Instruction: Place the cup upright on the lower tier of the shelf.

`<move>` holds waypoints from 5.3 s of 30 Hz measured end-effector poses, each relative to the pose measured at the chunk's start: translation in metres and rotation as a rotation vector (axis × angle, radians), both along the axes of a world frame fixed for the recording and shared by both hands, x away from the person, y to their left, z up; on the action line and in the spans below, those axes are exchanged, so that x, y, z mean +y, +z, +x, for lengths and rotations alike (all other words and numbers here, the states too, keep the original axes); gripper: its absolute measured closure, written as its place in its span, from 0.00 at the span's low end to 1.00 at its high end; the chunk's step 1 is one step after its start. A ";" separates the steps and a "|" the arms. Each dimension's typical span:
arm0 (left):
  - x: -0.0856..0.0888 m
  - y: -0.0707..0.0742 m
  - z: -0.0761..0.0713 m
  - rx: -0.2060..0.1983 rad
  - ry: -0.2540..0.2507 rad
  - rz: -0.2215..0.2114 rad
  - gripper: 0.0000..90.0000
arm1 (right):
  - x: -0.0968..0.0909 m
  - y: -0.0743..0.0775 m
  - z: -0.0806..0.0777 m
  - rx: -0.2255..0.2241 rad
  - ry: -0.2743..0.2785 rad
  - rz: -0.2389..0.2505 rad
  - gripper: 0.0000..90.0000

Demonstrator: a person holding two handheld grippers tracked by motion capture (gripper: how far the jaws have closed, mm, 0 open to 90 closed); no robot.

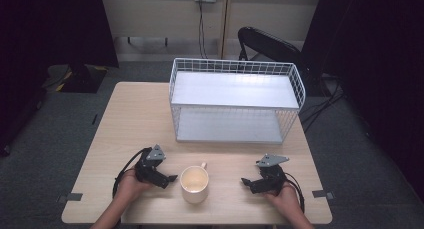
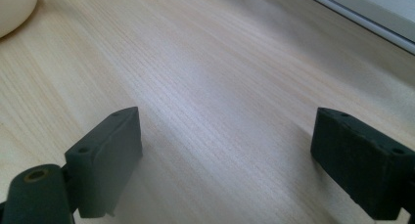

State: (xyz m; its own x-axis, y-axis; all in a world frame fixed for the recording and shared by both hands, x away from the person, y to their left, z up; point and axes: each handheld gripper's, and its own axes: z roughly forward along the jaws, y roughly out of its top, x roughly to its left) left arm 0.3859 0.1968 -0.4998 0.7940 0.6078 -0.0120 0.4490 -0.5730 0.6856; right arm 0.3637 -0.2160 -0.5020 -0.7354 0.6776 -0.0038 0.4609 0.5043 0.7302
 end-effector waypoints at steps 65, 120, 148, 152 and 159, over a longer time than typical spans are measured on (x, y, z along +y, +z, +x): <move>-0.050 0.080 -0.015 0.167 -0.132 -0.075 0.33 | 0.000 0.000 -0.002 -0.001 -0.019 -0.001 0.12; -0.062 0.060 -0.020 0.194 -0.129 0.073 0.91 | 0.000 0.000 -0.003 -0.002 -0.025 -0.001 0.12; -0.065 0.060 -0.002 0.086 0.022 0.039 0.92 | 0.000 0.000 -0.002 -0.002 -0.025 0.000 0.12; -0.071 0.060 0.001 0.078 0.029 0.039 0.92 | 0.000 0.000 -0.002 -0.002 -0.025 -0.001 0.12; -0.080 0.063 0.010 0.056 0.057 0.024 0.92 | 0.000 0.000 -0.002 -0.002 -0.025 -0.001 0.12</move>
